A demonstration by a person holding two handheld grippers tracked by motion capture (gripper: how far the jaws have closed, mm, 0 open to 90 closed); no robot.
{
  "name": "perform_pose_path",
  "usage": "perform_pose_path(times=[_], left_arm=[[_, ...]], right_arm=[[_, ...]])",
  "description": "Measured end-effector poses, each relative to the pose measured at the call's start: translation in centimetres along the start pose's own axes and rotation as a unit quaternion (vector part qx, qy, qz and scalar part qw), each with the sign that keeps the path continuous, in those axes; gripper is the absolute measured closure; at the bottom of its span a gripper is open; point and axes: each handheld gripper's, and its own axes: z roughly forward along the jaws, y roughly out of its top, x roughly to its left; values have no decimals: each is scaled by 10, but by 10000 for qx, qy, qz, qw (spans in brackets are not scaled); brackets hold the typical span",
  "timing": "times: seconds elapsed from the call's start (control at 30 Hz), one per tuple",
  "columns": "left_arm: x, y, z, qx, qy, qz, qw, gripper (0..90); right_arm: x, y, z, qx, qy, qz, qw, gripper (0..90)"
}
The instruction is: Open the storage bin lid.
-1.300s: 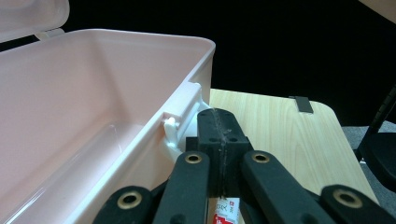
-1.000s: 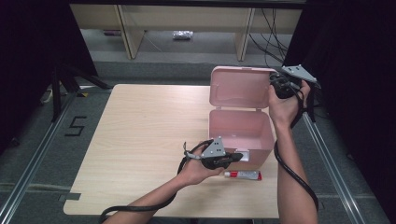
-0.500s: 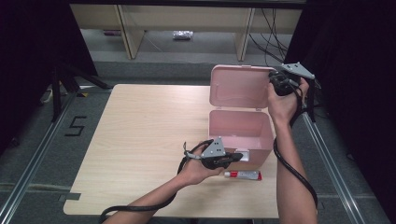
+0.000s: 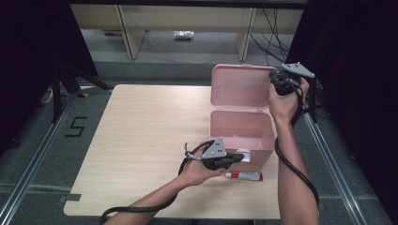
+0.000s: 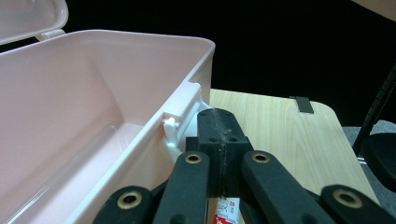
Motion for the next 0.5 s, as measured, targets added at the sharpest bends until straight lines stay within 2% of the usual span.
perform_pose_path(times=[0.5], left_arm=[[0, 0, 0, 2, -2, 4, 10000, 898]], right_arm=[[0, -9, 9, 210, 28, 71, 9998, 900]])
